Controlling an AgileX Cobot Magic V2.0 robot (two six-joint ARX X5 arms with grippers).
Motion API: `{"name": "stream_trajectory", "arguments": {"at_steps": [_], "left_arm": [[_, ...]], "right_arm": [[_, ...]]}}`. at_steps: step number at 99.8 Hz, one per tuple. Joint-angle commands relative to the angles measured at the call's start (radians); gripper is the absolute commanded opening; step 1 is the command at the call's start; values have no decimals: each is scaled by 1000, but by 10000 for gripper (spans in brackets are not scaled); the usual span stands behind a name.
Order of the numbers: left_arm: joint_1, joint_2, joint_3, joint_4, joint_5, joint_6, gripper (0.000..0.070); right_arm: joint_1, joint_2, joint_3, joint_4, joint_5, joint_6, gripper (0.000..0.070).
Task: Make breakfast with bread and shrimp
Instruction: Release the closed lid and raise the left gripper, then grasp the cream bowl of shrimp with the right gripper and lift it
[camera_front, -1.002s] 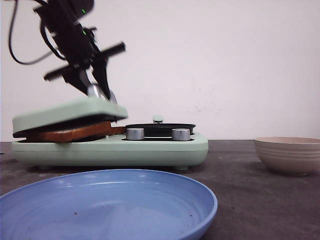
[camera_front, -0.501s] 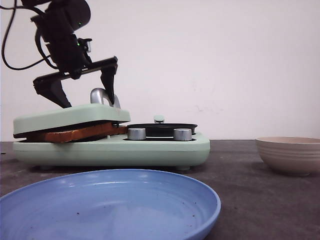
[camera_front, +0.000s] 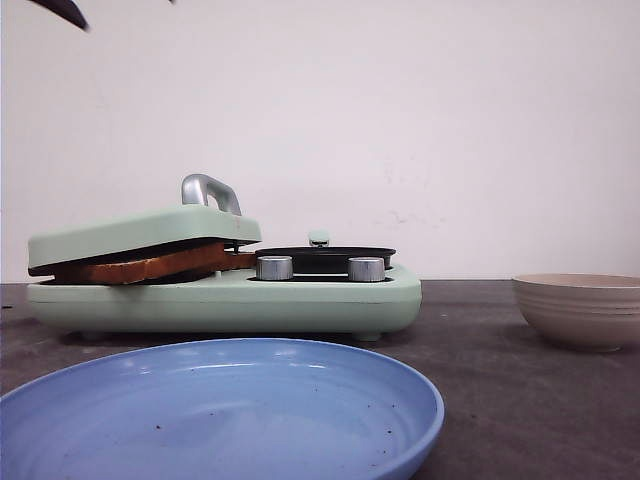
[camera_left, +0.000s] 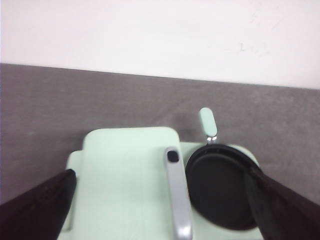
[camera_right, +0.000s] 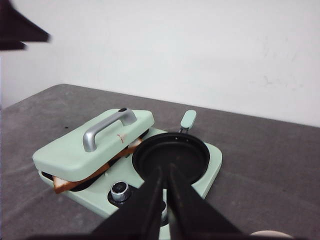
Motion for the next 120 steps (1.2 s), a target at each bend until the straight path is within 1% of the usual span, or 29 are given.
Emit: {"name": "stream_trajectory", "arguments": {"at_steps": [1,9,10,14,35,46,53,59,72,76,79,86,89,91,98,110,120], "left_arm": [[-1,-51,14,-30,-4,54,394],[2,-118,14,-77,-3,75,30],[2,-126,14,-83,-3,77,0],[2,-157,14,-100,-2,80,15],[-16,-316,14,-174,0,87,10],[-37,-394,13,-229,-2,87,10],[-48,-439,13,-270,-6,87,11],[-56,-477,13,-298,-10,87,11],[-71,-550,12,-340,-9,85,11],[-73,-567,12,-351,-9,82,11],[-74,-578,12,-359,-9,79,11],[-76,-601,12,-375,-9,79,11],[-76,-609,12,-381,-9,80,10],[-76,-613,12,-383,-9,80,10],[-76,-626,12,-393,-9,81,10],[-76,-632,12,-405,-9,85,10],[-79,-631,12,-404,-5,85,11]], "right_arm": [[8,6,10,11,3,23,4],[6,17,10,10,19,30,4],[5,17,10,10,22,31,4],[0,20,10,9,34,42,4],[-78,38,10,-10,113,114,4],[-171,51,13,-52,112,171,4],[-251,69,16,-92,92,206,4],[-329,92,20,-136,42,215,4],[-515,186,31,-221,-111,212,6],[-571,225,32,-232,-162,211,22],[-610,258,32,-235,-201,212,68],[-684,342,32,-235,-304,213,237],[-708,380,32,-235,-343,217,281],[-721,407,32,-234,-364,225,296],[-759,500,32,-230,-420,236,300],[-789,647,32,-207,-438,254,300],[-793,745,32,-158,-499,272,299]]}}
